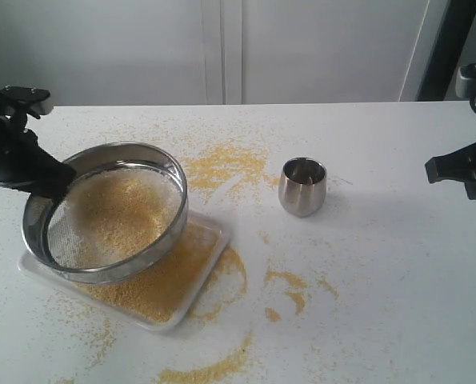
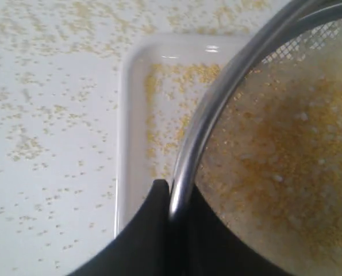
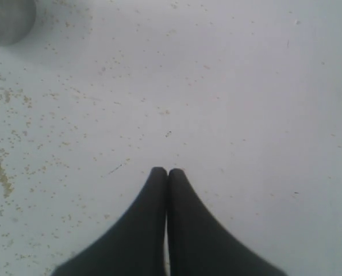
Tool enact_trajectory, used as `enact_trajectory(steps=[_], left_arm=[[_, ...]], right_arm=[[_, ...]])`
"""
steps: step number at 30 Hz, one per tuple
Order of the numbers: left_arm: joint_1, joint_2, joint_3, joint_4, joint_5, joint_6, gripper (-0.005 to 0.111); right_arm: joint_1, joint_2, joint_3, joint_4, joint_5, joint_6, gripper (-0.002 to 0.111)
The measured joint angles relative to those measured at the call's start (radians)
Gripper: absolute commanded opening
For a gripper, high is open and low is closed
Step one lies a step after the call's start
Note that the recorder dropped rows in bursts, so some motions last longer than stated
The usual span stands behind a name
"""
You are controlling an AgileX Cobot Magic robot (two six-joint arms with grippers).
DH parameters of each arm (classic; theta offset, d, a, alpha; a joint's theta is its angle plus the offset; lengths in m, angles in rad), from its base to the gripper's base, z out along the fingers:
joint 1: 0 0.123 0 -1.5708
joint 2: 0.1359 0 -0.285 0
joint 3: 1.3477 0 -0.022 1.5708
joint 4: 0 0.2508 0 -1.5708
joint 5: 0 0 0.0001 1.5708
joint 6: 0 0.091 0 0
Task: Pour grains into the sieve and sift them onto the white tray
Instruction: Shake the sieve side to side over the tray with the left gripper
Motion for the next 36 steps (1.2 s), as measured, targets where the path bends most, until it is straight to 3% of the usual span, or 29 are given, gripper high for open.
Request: enact_trajectory(steps=[5,6,9,11,13,14,16,17,20,21,23,25,28,31,36], left_arm=[[-0.042,0.0,0.0,-0.02,0.113,0.233,0.0],[-0.045,0.0,0.0,-0.014,0.128,0.217,0.0],[0.007,0.0,0.003,-0.026,0.02,-0.108,0.0],[0.0,0.0,-0.002,-0.036,0.003,-0.041,0.0],[-0.037,0.0,-0.002,0.005,0.071,0.06,0.0],[-0.042,0.0,-0.002,0.034,0.087,0.026,0.0],[-0.022,0.0,-0.002,0.117,0.054,-0.231,0.0],[-0.016,0.0,-0.002,0.119,0.035,-0.253,0.0],[-0.064,0.0,-0.002,0.125,0.078,0.052,0.0],[-0.073,0.0,-0.002,0.138,0.105,0.056,0.0],[-0.063,0.0,0.003,0.154,0.083,-0.183,0.0],[-0.045,0.0,0.003,0.158,0.018,-0.309,0.0],[-0.059,0.0,-0.001,0.162,-0.013,-0.203,0.0],[-0.094,0.0,-0.001,0.164,0.061,-0.051,0.0],[-0.072,0.0,0.003,0.162,0.023,-0.287,0.0]], right_arm=[[0.0,0.0,0.0,0.0,0.0,0.0,0.0],[0.0,0.0,0.0,0.0,0.0,0.0,0.0],[0.0,0.0,0.0,0.0,0.0,0.0,0.0],[0.0,0.0,0.0,0.0,0.0,0.0,0.0],[0.0,0.0,0.0,0.0,0.0,0.0,0.0],[0.0,0.0,0.0,0.0,0.0,0.0,0.0],[0.0,0.0,0.0,0.0,0.0,0.0,0.0],[0.0,0.0,0.0,0.0,0.0,0.0,0.0],[0.0,0.0,0.0,0.0,0.0,0.0,0.0],[0.0,0.0,0.0,0.0,0.0,0.0,0.0],[0.0,0.0,0.0,0.0,0.0,0.0,0.0],[0.0,0.0,0.0,0.0,0.0,0.0,0.0],[0.0,0.0,0.0,0.0,0.0,0.0,0.0],[0.0,0.0,0.0,0.0,0.0,0.0,0.0],[0.0,0.0,0.0,0.0,0.0,0.0,0.0]])
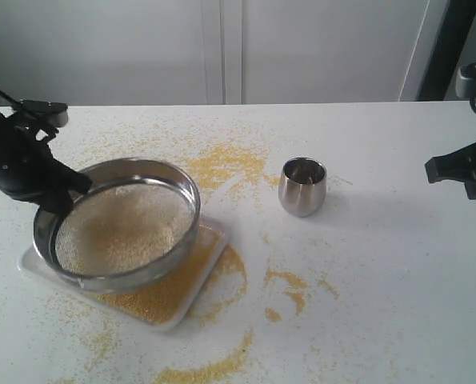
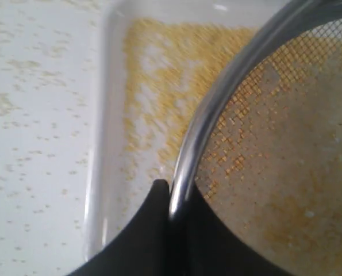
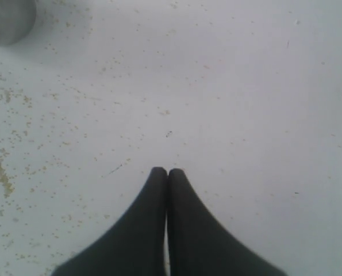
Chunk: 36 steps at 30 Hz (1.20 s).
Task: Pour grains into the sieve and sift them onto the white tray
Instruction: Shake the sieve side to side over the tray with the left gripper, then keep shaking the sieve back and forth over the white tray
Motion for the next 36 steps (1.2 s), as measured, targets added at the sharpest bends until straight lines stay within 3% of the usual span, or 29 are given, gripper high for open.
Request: enact_trajectory(steps=[3,6,8,12,17,19,23,26,29,33,36], left_arm=[[-0.006,0.0,-0.002,0.0,-0.038,0.078,0.0],[-0.041,0.0,-0.004,0.0,0.023,0.225,0.0],[-0.046,0.0,0.0,0.0,0.048,0.154,0.0],[-0.015,0.0,0.0,0.0,-0.035,-0.059,0.0],[-0.074,0.0,-0.007,0.002,0.015,0.213,0.0],[-0.079,0.0,-0.005,0.006,0.039,0.154,0.0],[-0.034,0.0,-0.005,0.004,-0.043,-0.104,0.0],[-0.039,0.0,-0.007,0.009,-0.061,0.0,0.0],[-0.066,0.0,-0.007,0.02,0.011,0.16,0.0],[-0.03,0.0,-0.005,0.016,-0.009,-0.105,0.0],[-0.012,0.0,-0.007,0.019,-0.056,-0.074,0.0]], right_arm=[[0.0,0.0,0.0,0.0,0.0,0.0,0.0],[0.0,0.0,0.0,0.0,0.0,0.0,0.0],[0.0,0.0,0.0,0.0,0.0,0.0,0.0],[0.0,0.0,0.0,0.0,0.0,0.0,0.0],[0.0,0.0,0.0,0.0,0.0,0.0,0.0],[0.0,0.0,0.0,0.0,0.0,0.0,0.0],[0.0,0.0,0.0,0.0,0.0,0.0,0.0],[0.0,0.0,0.0,0.0,0.0,0.0,0.0],[0.0,0.0,0.0,0.0,0.0,0.0,0.0],[0.0,0.0,0.0,0.0,0.0,0.0,0.0],[0.0,0.0,0.0,0.0,0.0,0.0,0.0]])
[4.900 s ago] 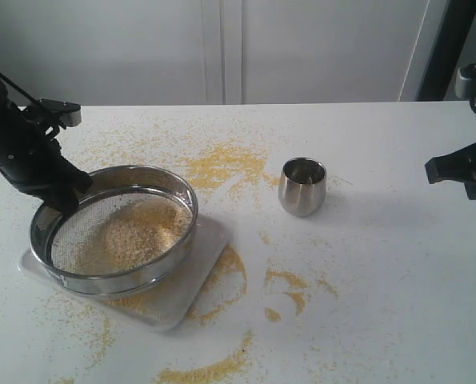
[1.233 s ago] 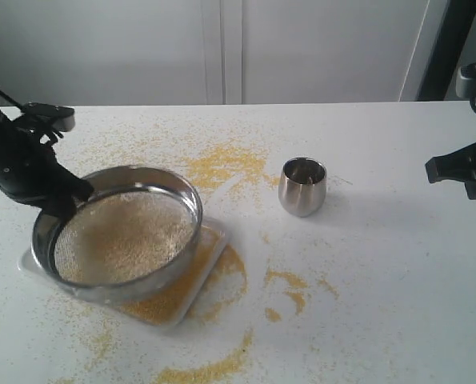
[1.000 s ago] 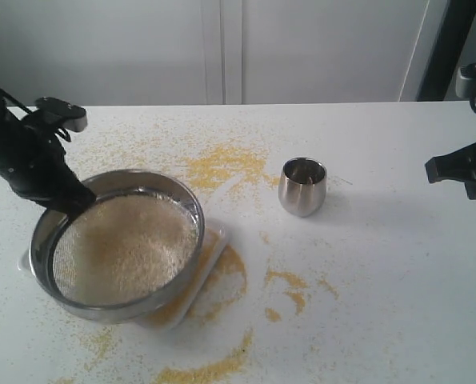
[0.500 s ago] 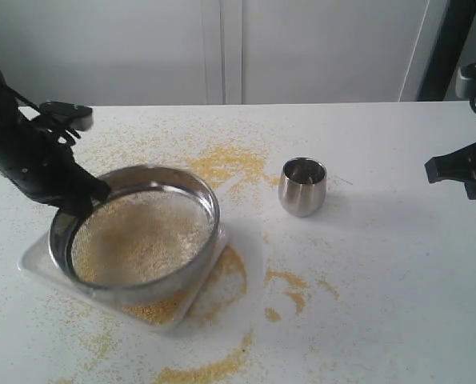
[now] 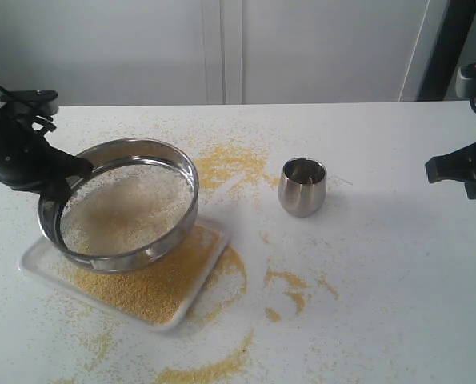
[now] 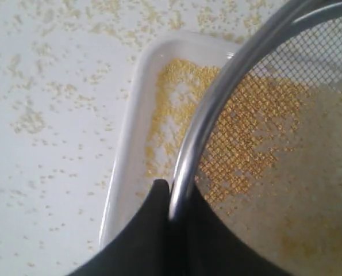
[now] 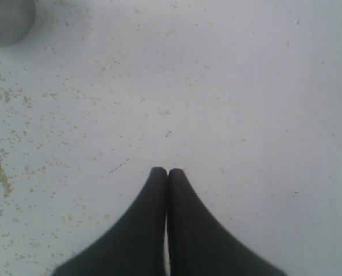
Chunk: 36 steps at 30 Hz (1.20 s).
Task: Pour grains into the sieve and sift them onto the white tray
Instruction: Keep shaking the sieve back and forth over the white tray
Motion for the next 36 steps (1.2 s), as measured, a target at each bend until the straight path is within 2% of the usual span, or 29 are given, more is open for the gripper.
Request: enact_trajectory(steps=[3,4,6,9,12,15,17,20,21,23,26,28,30,32,34,36], left_arm=[[-0.04,0.0,0.0,0.008,0.048,0.204,0.0],[-0.05,0.0,0.0,0.01,0.078,0.22,0.0],[-0.053,0.0,0.002,0.006,0.094,0.11,0.0],[-0.028,0.0,0.002,-0.006,0.029,-0.06,0.0],[-0.032,0.0,-0.001,0.003,0.001,0.04,0.0],[-0.063,0.0,-0.001,0.008,0.075,0.242,0.0],[-0.063,0.0,0.002,0.01,0.101,0.165,0.0],[-0.022,0.0,0.002,-0.001,0.044,-0.071,0.0],[-0.012,0.0,0.002,-0.001,0.025,-0.091,0.0],[-0.017,0.0,0.0,0.005,-0.005,-0.008,0.0],[-0.058,0.0,0.0,0.007,0.055,0.231,0.0],[-0.064,0.0,0.002,0.015,0.091,0.194,0.0],[-0.041,0.0,0.002,0.008,0.074,0.001,0.0],[-0.017,0.0,0.002,-0.004,0.028,-0.099,0.0],[-0.02,0.0,0.002,-0.008,-0.006,-0.041,0.0],[-0.06,0.0,0.0,-0.012,0.029,0.098,0.0]], right_arm=[[0.0,0.0,0.0,0.0,0.0,0.0,0.0],[0.0,0.0,0.0,0.0,0.0,0.0,0.0],[0.0,0.0,0.0,0.0,-0.002,0.0,0.0],[0.0,0.0,0.0,0.0,-0.002,0.0,0.0],[0.0,0.0,0.0,0.0,-0.002,0.0,0.0],[0.0,0.0,0.0,0.0,-0.002,0.0,0.0],[0.0,0.0,0.0,0.002,-0.002,0.0,0.0],[0.0,0.0,0.0,0.004,-0.002,0.0,0.0],[0.0,0.0,0.0,0.004,-0.002,0.0,0.0],[0.0,0.0,0.0,0.004,-0.002,0.0,0.0],[0.0,0.0,0.0,0.004,-0.002,0.0,0.0],[0.0,0.0,0.0,0.004,-0.002,0.0,0.0],[0.0,0.0,0.0,0.004,-0.002,0.0,0.0],[0.0,0.0,0.0,0.004,-0.002,0.0,0.0],[0.0,0.0,0.0,0.004,-0.002,0.0,0.0],[0.0,0.0,0.0,0.004,-0.002,0.0,0.0]])
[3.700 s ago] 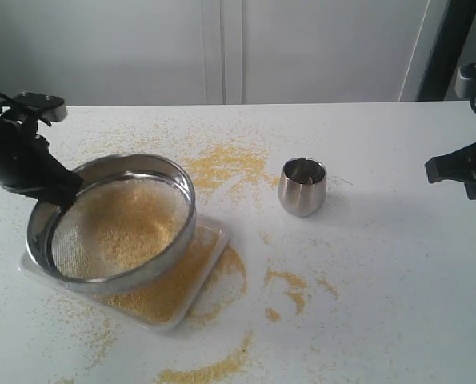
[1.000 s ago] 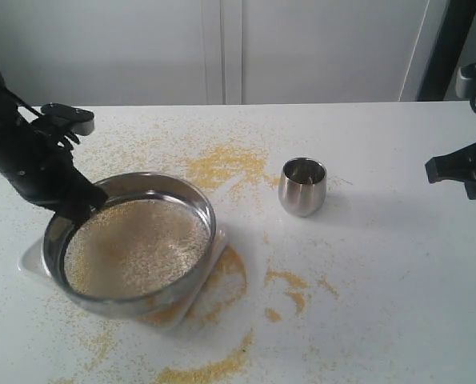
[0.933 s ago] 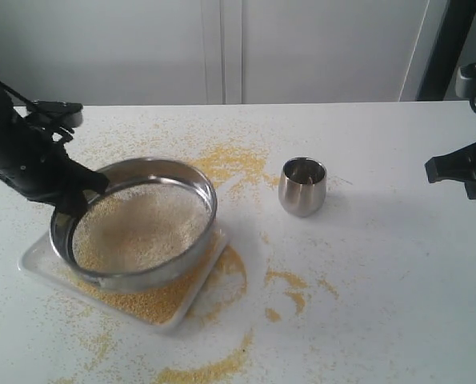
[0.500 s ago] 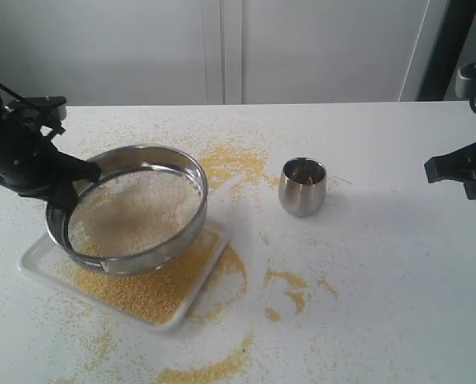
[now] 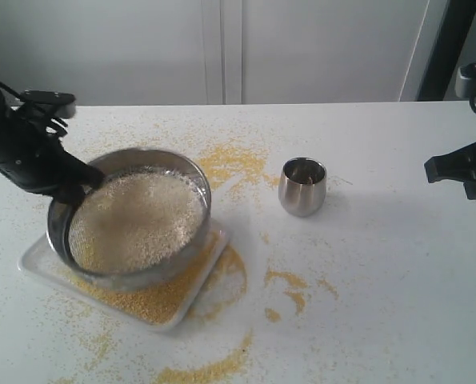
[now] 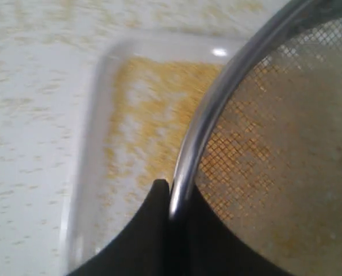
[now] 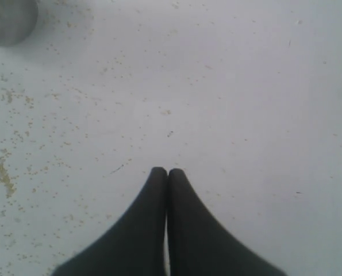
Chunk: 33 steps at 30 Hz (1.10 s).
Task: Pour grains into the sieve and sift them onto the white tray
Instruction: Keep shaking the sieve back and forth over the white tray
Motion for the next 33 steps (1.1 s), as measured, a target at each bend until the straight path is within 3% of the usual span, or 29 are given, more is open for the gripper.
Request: enact_trajectory(steps=[2,4,7,9,12,14,16,18,19,22,23,26,27,33], left_arm=[[-0.027,0.0,0.0,0.022,0.062,0.058,0.0],[-0.027,0.0,0.002,0.076,0.087,-0.014,0.0],[0.049,0.0,0.002,0.158,0.054,-0.224,0.0],[0.081,0.0,0.002,0.171,0.026,-0.267,0.0],[0.055,0.0,0.002,0.122,0.028,-0.151,0.0],[-0.001,0.0,0.002,0.06,0.072,-0.018,0.0],[0.018,0.0,0.002,0.053,0.087,-0.036,0.0],[0.085,0.0,0.002,0.026,0.062,-0.107,0.0],[0.09,0.0,0.002,-0.042,0.038,-0.03,0.0],[0.012,0.0,0.002,-0.188,0.101,0.189,0.0],[0.015,0.0,0.006,-0.196,0.128,0.184,0.0],[0.139,-0.002,0.009,-0.16,0.116,0.104,0.0],[0.147,-0.002,0.009,-0.147,0.105,0.102,0.0],[0.044,-0.01,0.009,-0.078,0.17,0.167,0.0]], right_arm=[[0.0,0.0,0.0,0.002,0.0,0.0,0.0],[0.0,0.0,0.0,0.002,0.0,0.0,0.0],[0.0,0.0,0.0,0.002,0.0,0.0,0.0],[0.0,0.0,0.0,0.004,0.0,0.0,0.0],[0.0,0.0,0.0,0.004,0.0,0.0,0.0],[0.0,0.0,0.0,0.004,0.0,0.0,0.0],[0.0,0.0,0.0,0.004,0.0,0.0,0.0],[0.0,0.0,0.0,0.004,0.0,0.0,0.0],[0.0,0.0,0.0,0.004,0.0,0.0,0.0],[0.0,0.0,0.0,0.004,0.0,0.0,0.0],[0.0,0.0,0.0,0.004,0.0,0.0,0.0],[0.0,0.0,0.0,0.004,0.0,0.0,0.0],[0.0,0.0,0.0,0.004,0.0,0.0,0.0],[0.0,0.0,0.0,0.004,0.0,0.0,0.0]])
